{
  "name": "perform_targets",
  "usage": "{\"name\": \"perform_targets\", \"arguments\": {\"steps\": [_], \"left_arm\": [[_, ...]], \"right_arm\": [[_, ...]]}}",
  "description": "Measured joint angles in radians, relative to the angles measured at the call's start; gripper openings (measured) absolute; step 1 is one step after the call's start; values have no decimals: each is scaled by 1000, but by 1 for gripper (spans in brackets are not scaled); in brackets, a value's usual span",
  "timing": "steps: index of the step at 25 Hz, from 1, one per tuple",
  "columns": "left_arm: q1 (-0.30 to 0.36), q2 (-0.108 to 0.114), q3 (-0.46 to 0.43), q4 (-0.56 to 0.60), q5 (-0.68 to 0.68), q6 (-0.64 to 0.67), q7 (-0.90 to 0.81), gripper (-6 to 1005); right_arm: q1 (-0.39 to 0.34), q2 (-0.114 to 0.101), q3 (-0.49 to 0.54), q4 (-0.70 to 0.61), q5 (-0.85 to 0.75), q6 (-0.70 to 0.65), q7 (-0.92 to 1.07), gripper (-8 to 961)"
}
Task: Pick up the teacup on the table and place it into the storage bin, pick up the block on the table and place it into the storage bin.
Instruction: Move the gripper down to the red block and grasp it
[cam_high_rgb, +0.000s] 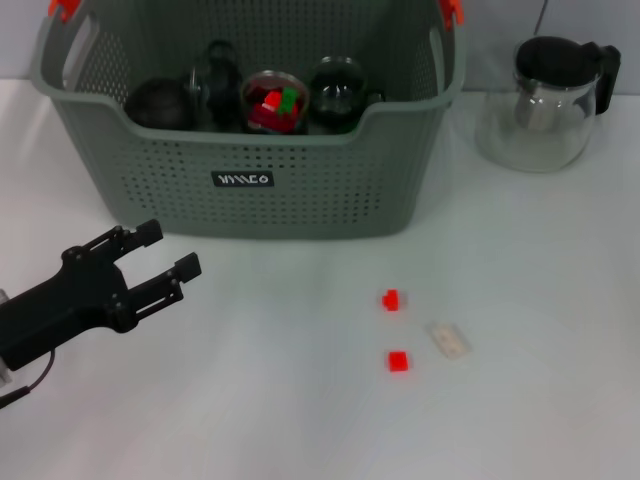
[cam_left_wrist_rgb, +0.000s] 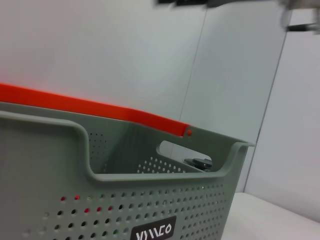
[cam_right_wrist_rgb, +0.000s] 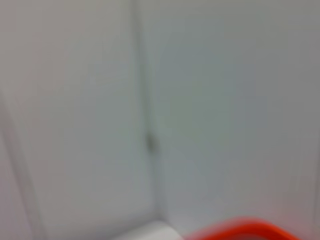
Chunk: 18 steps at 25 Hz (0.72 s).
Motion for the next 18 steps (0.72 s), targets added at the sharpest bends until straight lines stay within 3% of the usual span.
{"name": "perform_targets", "arguments": {"steps": [3,8,12,18], "left_arm": [[2,0,0,0,0,-5,0,752],[0,0,0,0,-1,-11,0,752],[-2,1,0,0,-1,-15,0,752],[-5,2,0,0,-1,-34,0,752]], "right_arm": [[-147,-8,17,-133,156,-162,-85,705],[-339,-22,100,-282,247,-466,-164,704],[-425,-32,188,-325,230,-666,-181,703],[-449,-43,273,-355,53,-854,-156,702]]}}
